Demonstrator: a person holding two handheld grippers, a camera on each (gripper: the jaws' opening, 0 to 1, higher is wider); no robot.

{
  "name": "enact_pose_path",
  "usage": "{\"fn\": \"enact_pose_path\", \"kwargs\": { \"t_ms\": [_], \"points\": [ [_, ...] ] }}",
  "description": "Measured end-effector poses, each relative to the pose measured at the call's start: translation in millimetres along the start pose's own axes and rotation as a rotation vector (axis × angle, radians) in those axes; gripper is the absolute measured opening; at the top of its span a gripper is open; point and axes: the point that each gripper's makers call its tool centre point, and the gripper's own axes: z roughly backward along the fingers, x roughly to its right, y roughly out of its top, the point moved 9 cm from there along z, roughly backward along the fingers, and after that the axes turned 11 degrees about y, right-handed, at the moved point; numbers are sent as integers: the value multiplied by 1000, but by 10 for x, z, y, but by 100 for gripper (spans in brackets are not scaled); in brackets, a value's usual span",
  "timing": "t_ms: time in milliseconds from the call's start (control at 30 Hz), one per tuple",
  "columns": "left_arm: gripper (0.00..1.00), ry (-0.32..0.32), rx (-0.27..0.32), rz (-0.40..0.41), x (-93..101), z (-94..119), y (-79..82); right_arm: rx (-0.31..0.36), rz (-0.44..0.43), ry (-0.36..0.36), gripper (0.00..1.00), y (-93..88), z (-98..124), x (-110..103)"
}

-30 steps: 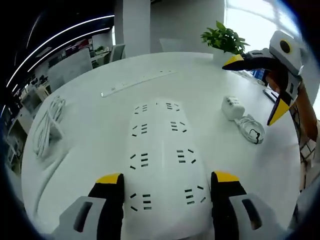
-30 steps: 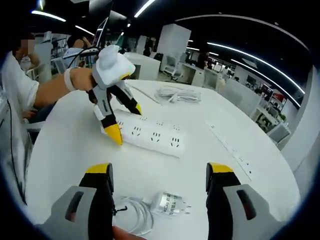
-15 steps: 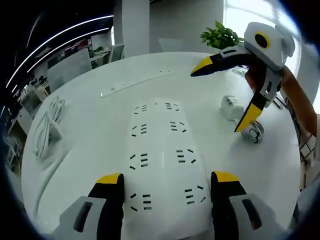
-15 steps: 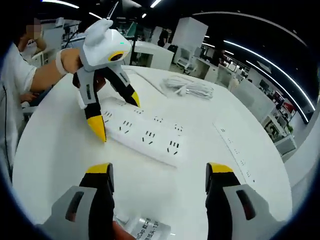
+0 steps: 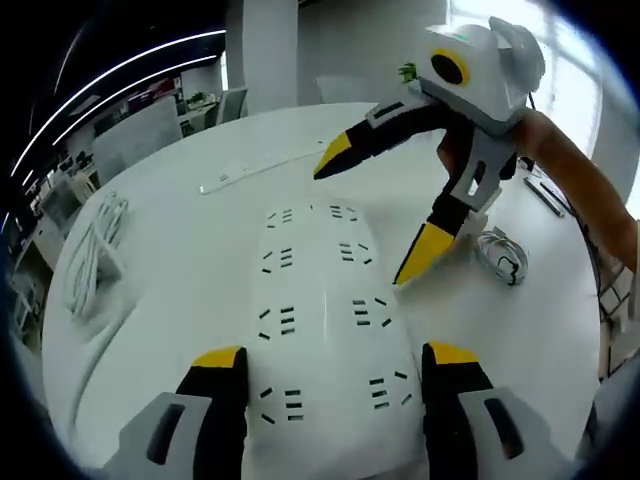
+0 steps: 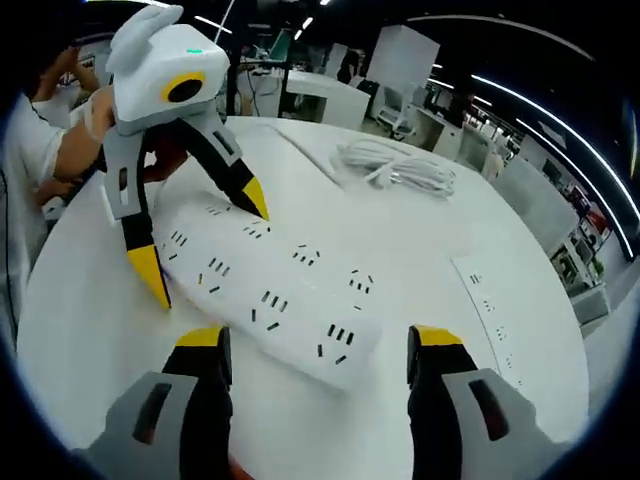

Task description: Straighten the power strip on the desk, plug the charger into it

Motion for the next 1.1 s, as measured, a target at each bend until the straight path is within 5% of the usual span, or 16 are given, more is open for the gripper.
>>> {"fn": "enact_pose_path", "kwargs": {
  "t_ms": [500, 1100],
  "points": [
    [72, -7, 3, -3, 0, -8, 12, -47, 3, 151, 68, -20, -135, 100],
    [72, -21, 11, -17, 7, 0, 11, -61, -56, 126, 65, -27, -113, 79]
  ]
}}
